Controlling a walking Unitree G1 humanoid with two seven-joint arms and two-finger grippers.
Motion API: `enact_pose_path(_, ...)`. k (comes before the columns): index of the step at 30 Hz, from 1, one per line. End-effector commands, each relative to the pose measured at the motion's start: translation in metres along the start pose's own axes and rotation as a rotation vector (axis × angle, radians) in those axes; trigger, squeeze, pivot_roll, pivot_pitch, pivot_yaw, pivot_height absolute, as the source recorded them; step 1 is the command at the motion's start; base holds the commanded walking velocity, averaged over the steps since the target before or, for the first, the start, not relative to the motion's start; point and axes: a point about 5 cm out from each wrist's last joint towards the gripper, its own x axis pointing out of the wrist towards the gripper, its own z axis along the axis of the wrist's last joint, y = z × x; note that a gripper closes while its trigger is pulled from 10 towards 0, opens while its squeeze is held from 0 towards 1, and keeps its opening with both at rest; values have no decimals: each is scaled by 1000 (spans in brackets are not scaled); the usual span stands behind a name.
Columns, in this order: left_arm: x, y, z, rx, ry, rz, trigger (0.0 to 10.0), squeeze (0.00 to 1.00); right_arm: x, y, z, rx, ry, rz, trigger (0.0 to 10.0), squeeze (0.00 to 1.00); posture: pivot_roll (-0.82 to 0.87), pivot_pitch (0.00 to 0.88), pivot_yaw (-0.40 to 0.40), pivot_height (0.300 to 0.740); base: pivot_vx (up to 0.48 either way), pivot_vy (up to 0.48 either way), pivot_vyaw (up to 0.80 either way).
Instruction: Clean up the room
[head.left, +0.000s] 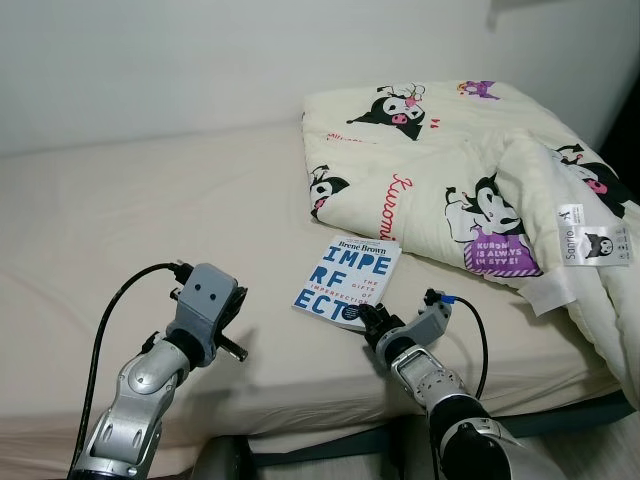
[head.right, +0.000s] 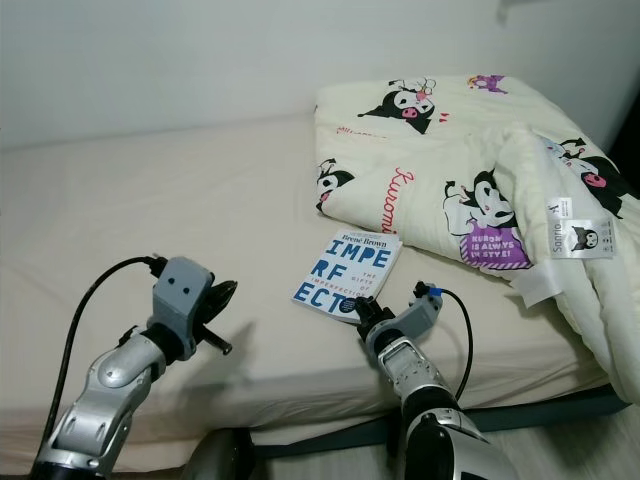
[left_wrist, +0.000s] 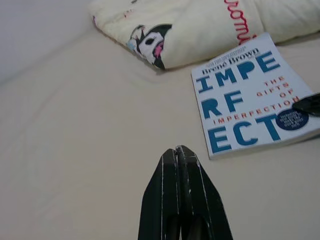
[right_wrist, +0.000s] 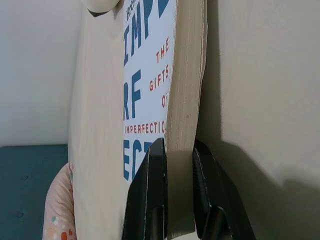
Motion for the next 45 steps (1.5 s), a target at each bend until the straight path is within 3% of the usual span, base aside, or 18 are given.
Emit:
enact_pose_path(1,0,7,-5,6,21,41,10000,0,3,9,-1,-15,18,47,0,0,88,98,49,565,0,0,0)
enact_pose_path(4,0,10,-6,-26,22,78,10000,0,5,16,0,-60,33,94,0,0,88,98,49,565,0,0,0)
enact_pose_path(6,-1,15,-9,-111,34,159,10000,0,5,26,-1,-186,60,180,0,0,69,71,41,565,0,0,0)
enact_pose_path(7,-1,15,-9,-111,34,159,10000,0,5,26,-1,-186,60,180,0,0,69,71,41,565,0,0,0)
enact_pose_path(9,-2,21,-17,-229,69,265,10000,0,2,40,1,-379,48,283,0,0,43,48,40,565,0,0,0)
enact_pose_path(10,-2,21,-17,-229,69,265,10000,0,2,40,1,-379,48,283,0,0,43,48,40,565,0,0,0)
enact_pose_path(12,-3,23,-24,-296,99,322,10000,0,-8,58,4,-554,-13,378,0,0,22,33,35,565,0,0,0)
enact_pose_path(13,-1,20,-25,-295,100,325,10000,0,-15,67,7,-599,-62,405,9804,0,13,25,30,565,0,0,0)
enact_pose_path(18,9,13,-17,-282,71,324,10000,0,-34,80,17,-627,-217,456,10000,0,-2,10,24,565,0,0,0)
enact_pose_path(20,13,12,-13,-284,61,325,10000,0,-38,79,20,-730,-277,432,10000,0,-9,4,25,565,0,0,0)
enact_pose_path(21,13,12,-13,-284,61,325,10000,0,-38,79,20,-730,-277,432,10000,0,-9,4,25,565,0,0,0)
enact_pose_path(23,15,12,-6,-275,23,316,10000,0,-41,78,23,-813,-334,393,10000,0,-13,0,29,565,0,0,0)
enact_pose_path(25,15,12,-6,-275,23,316,10000,0,-41,78,23,-813,-334,393,10000,0,-13,0,29,565,0,0,0)
enact_pose_path(26,17,12,1,-300,-25,321,10000,0,-43,74,25,-843,-364,350,10000,0,-14,0,31,575,0,0,0)
enact_pose_path(45,22,-9,4,-336,-58,283,10000,0,-54,65,20,-912,-375,242,10000,0,-22,0,14,630,0,0,0)
